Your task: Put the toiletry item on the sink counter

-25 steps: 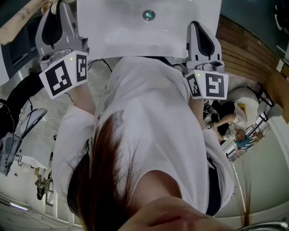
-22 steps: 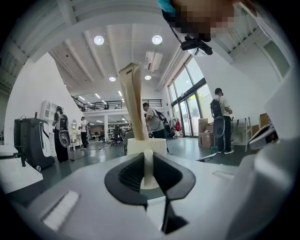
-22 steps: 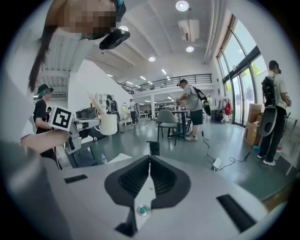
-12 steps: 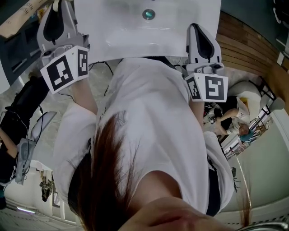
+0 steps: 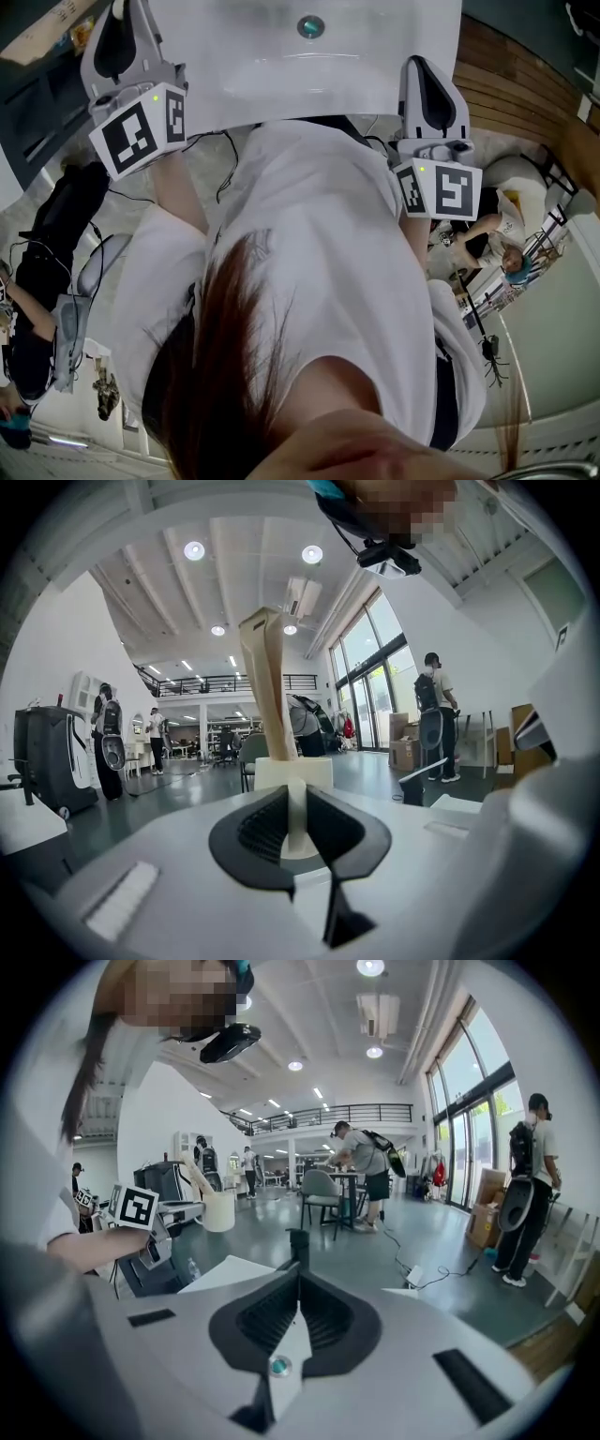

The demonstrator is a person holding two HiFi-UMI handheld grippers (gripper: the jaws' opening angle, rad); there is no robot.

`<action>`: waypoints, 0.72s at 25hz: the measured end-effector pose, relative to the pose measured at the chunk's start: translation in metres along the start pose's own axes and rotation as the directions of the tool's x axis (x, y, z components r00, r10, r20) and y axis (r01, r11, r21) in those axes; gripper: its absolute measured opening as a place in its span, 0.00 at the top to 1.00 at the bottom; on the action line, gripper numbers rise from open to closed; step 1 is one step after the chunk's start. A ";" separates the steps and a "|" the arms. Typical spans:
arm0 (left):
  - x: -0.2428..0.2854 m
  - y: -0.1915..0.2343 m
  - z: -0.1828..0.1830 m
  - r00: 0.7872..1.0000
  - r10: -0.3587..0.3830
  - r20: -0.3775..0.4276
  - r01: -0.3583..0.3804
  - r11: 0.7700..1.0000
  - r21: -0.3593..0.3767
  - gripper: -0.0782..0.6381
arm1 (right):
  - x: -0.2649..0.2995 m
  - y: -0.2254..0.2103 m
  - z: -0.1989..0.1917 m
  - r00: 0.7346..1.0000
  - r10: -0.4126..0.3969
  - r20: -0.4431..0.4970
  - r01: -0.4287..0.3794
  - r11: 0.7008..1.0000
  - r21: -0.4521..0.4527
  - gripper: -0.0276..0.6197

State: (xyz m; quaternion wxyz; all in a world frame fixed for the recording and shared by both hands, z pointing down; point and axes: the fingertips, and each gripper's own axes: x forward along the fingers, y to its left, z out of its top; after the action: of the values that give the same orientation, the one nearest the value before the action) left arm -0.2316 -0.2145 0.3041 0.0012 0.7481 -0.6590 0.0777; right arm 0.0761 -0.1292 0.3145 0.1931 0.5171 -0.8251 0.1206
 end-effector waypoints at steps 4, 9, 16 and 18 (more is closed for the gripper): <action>0.001 0.004 -0.013 1.000 0.004 -0.019 -0.004 1.000 -0.003 0.82 | -0.003 -0.001 -0.001 1.000 -0.021 -0.010 0.021 1.000 -0.001 0.94; 0.003 0.005 -0.022 1.000 0.000 -0.030 0.000 1.000 -0.009 0.82 | -0.002 0.001 -0.001 1.000 -0.023 -0.018 0.023 1.000 -0.002 0.94; 0.002 0.009 -0.030 0.999 -0.005 -0.038 0.005 1.000 -0.006 0.82 | -0.005 0.005 0.000 0.999 -0.026 -0.025 0.026 1.000 -0.004 0.94; 0.001 0.009 -0.032 0.999 -0.003 -0.040 0.003 1.000 -0.006 0.82 | -0.006 0.005 0.000 0.999 -0.027 -0.028 0.027 1.000 -0.005 0.94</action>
State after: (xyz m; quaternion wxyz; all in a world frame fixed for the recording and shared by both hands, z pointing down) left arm -0.2444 -0.2131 0.3345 0.0166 0.7473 -0.6581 0.0907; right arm 0.0736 -0.1219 0.3121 0.2074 0.5261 -0.8155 0.1232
